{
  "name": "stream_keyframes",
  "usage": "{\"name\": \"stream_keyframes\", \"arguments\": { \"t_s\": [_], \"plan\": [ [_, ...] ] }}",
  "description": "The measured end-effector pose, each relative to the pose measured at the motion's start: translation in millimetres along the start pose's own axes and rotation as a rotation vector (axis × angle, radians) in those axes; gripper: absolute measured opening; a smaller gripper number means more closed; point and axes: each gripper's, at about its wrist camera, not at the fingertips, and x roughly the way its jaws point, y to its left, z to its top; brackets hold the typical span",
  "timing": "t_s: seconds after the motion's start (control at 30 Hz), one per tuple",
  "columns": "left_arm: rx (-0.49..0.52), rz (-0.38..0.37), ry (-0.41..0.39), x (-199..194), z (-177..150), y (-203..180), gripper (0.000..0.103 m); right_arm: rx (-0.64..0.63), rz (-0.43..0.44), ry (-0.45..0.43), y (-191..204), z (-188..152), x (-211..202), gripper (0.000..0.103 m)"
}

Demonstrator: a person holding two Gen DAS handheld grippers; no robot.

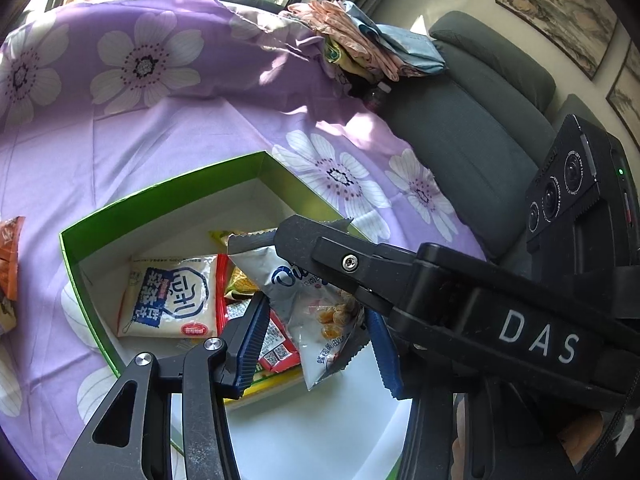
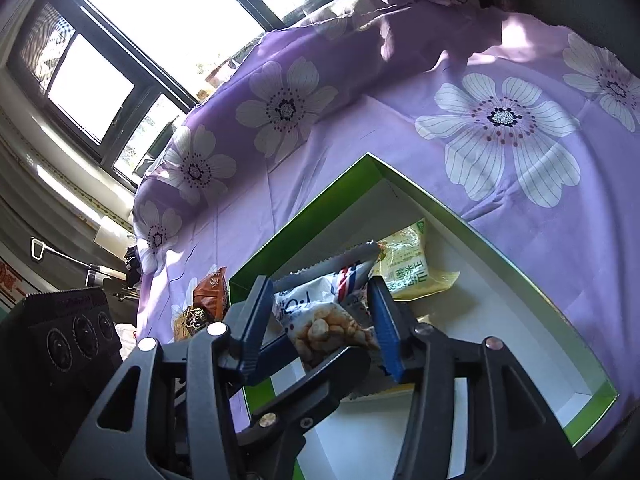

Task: Organize snacks
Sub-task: 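Lower the peanut bag into the box and open the right gripper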

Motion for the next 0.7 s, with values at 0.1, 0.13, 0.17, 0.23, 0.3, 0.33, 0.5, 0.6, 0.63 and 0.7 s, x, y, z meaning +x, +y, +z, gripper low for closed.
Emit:
{"name": "stream_keyframes", "arguments": {
  "t_s": [0.1, 0.13, 0.17, 0.23, 0.3, 0.33, 0.5, 0.6, 0.63, 0.7],
  "plan": [
    [-0.021, -0.002, 0.019, 5, -2, 2, 0.049, 0.005, -0.016, 0.018, -3, 0, 4, 0.053],
    [-0.03, -0.004, 0.025, 6, -3, 3, 0.049, 0.004, -0.019, 0.025, -4, 0, 5, 0.054],
    [-0.036, -0.006, 0.031, 8, -3, 4, 0.049, 0.01, -0.021, 0.031, -6, 0, 6, 0.054],
    [-0.039, -0.005, 0.035, 10, -4, 4, 0.048, 0.025, -0.028, 0.042, -10, 0, 9, 0.054],
    [-0.044, 0.003, 0.042, 13, -4, 4, 0.048, 0.032, -0.04, 0.05, -12, 1, 10, 0.055],
    [-0.046, 0.004, 0.046, 14, -5, 5, 0.047, 0.034, -0.048, 0.052, -13, 1, 11, 0.056],
    [-0.062, -0.004, 0.057, 17, -6, 6, 0.047, 0.039, -0.062, 0.053, -16, 0, 10, 0.059],
    [-0.059, -0.002, 0.065, 18, -6, 5, 0.047, 0.042, -0.066, 0.054, -17, 0, 10, 0.059],
    [-0.057, 0.001, 0.064, 18, -7, 5, 0.047, 0.043, -0.072, 0.054, -16, 0, 10, 0.06],
    [-0.056, 0.004, 0.06, 16, -7, 6, 0.047, 0.044, -0.082, 0.053, -17, 0, 10, 0.06]
  ]
}}
